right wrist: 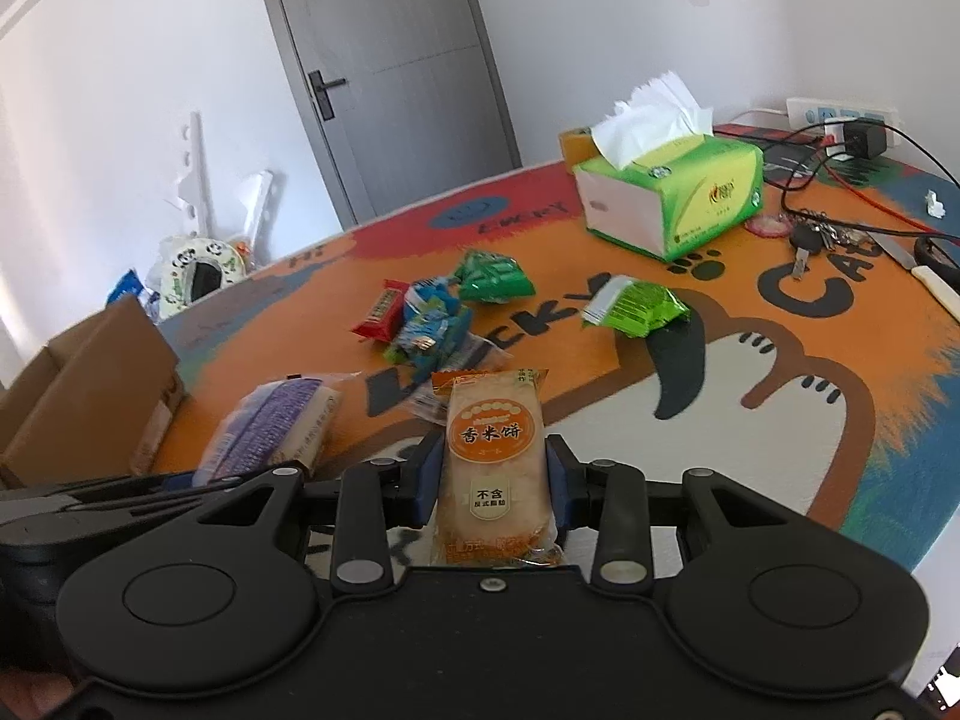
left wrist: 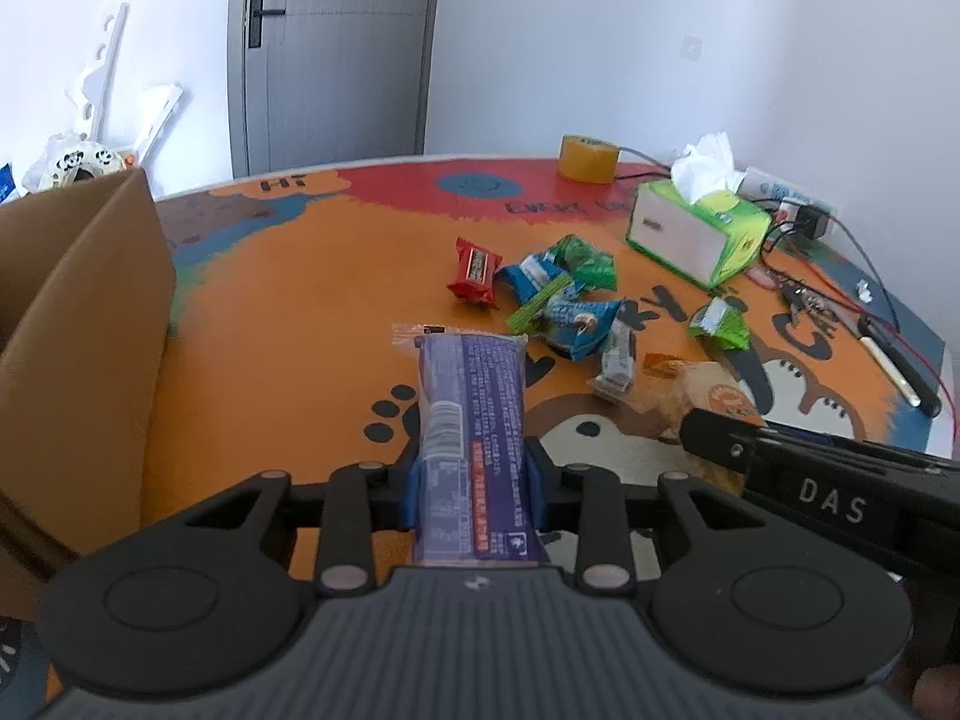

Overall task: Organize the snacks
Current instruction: 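Carry both snacks over the cardboard box and open both tools to drop them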

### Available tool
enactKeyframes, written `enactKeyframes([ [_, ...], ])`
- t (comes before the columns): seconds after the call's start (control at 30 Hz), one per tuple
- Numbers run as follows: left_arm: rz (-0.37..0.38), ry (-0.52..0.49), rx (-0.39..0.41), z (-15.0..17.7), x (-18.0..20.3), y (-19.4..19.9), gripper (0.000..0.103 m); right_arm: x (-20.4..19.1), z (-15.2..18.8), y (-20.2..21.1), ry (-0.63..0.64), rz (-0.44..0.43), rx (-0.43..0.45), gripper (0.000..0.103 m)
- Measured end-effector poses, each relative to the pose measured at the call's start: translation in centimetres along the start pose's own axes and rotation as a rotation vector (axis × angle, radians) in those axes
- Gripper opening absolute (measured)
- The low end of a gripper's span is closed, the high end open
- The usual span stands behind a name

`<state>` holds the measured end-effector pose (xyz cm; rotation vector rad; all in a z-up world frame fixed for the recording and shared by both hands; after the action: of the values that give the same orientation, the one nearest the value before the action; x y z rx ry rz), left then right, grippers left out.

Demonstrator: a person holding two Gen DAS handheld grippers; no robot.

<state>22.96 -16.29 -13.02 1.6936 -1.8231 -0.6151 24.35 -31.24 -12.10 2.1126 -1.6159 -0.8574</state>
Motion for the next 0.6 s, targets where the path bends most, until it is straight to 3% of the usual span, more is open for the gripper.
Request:
enactKeyframes([
  [0.6, -0.028, 0.064, 0.160, -2.6, -2.6, 7.9, 0.031, -6.1, -2.3, 3.7, 0.077, -0.149, 0.104, 0.036],
])
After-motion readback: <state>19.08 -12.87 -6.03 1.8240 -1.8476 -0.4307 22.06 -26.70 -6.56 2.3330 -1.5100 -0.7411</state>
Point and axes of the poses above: each gripper's, at about its wrist camera, not at the fingertips, and y roughly against the way its jaws point, x to its right, z to its underside, the point moved 5 cm from there along -y, roughly the way its jaws point, and after that the axes turned 5 degrees about -x, right-handed, at the moved point
